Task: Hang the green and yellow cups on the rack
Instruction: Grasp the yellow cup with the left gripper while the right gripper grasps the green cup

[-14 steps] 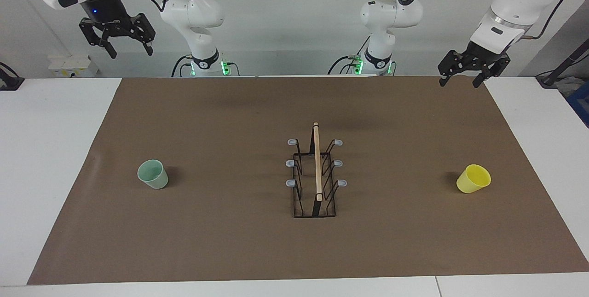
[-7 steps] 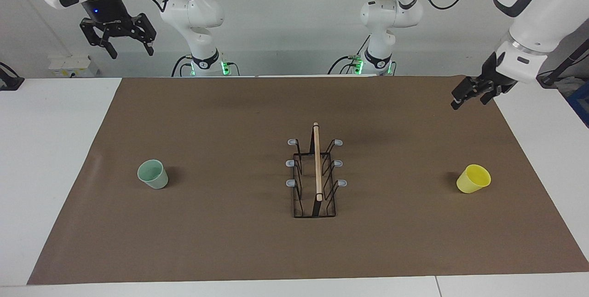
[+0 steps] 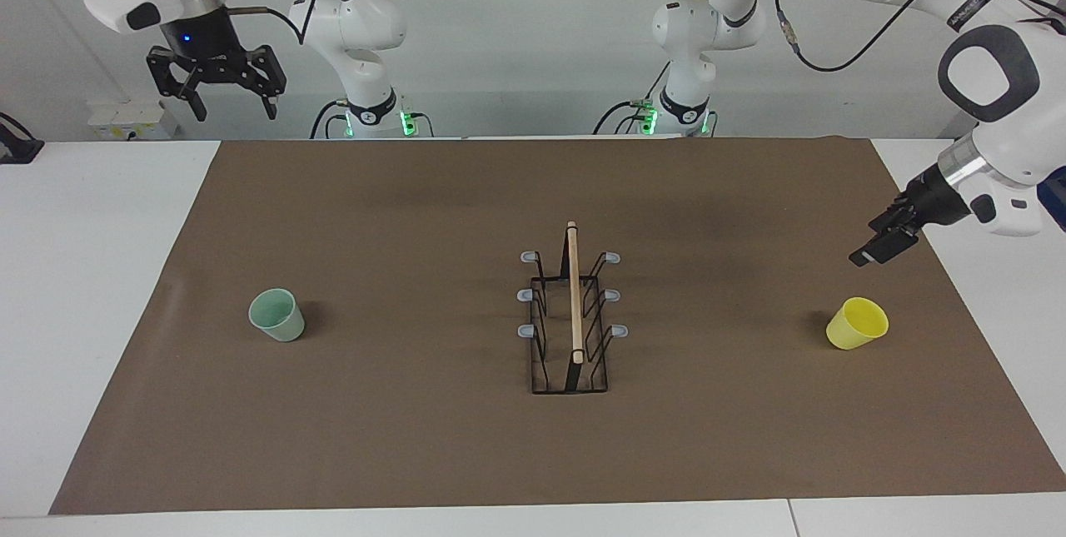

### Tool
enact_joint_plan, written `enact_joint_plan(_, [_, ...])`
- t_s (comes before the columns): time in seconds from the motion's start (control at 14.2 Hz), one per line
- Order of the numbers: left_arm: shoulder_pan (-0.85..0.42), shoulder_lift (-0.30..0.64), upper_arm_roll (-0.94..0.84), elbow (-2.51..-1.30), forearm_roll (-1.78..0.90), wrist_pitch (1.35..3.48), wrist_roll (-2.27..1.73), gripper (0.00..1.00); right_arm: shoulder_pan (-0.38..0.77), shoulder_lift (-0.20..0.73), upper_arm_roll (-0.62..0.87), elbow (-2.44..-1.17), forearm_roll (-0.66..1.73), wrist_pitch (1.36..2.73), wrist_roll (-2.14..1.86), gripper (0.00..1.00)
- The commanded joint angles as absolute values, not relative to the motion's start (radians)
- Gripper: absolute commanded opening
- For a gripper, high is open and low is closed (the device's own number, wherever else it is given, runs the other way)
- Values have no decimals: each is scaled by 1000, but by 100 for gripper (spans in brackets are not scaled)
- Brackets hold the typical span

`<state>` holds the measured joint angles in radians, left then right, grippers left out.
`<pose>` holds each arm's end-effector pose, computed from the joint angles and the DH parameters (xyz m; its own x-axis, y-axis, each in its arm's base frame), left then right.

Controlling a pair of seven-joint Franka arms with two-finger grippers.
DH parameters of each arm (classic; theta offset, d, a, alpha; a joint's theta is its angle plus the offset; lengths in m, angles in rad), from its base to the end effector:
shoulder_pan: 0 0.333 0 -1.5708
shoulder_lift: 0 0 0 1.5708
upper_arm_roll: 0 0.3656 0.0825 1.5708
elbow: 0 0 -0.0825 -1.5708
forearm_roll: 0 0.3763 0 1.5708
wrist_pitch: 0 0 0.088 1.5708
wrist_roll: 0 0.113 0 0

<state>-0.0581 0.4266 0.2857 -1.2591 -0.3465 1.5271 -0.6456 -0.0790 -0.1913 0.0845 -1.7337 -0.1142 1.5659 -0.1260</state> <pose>0.6755 0.0717 0.5562 0.6361 0.7305 -0.2485 0.7665 -0.6350 0.0957 0.4762 -0.0053 0.6904 0.9917 0.1283 0.0064 0.1264 -0.9832 0.1317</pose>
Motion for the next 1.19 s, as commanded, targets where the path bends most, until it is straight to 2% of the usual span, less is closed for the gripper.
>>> enact_joint_plan(0.0, [7, 586, 339, -1123, -487, 1480, -777, 98, -80, -120, 152, -1738, -242, 1580, -141, 100])
enact_joint_plan(0.21, [78, 687, 337, -1082, -580, 1502, -863, 98, -34, -40, 160, -1746, -397, 1582, -254, 100])
enact_joint_plan(0.42, [107, 710, 334, -1084, -630, 1545, -894, 98, -9, -14, 160, -1808, -541, 1634, -404, 100])
enact_joint_plan(0.56, [165, 777, 330, -1078, -672, 1548, -933, 98, -8, 38, 161, -1804, -594, 1641, -439, 100])
enact_joint_plan(0.84, [190, 792, 324, -1089, -704, 1618, -936, 98, 15, 75, 161, -1799, -707, 1640, -580, 100])
enact_joint_plan(1.12, [201, 784, 328, -1175, -773, 1640, -946, 98, -3, 75, 161, -1802, -713, 1638, -637, 100])
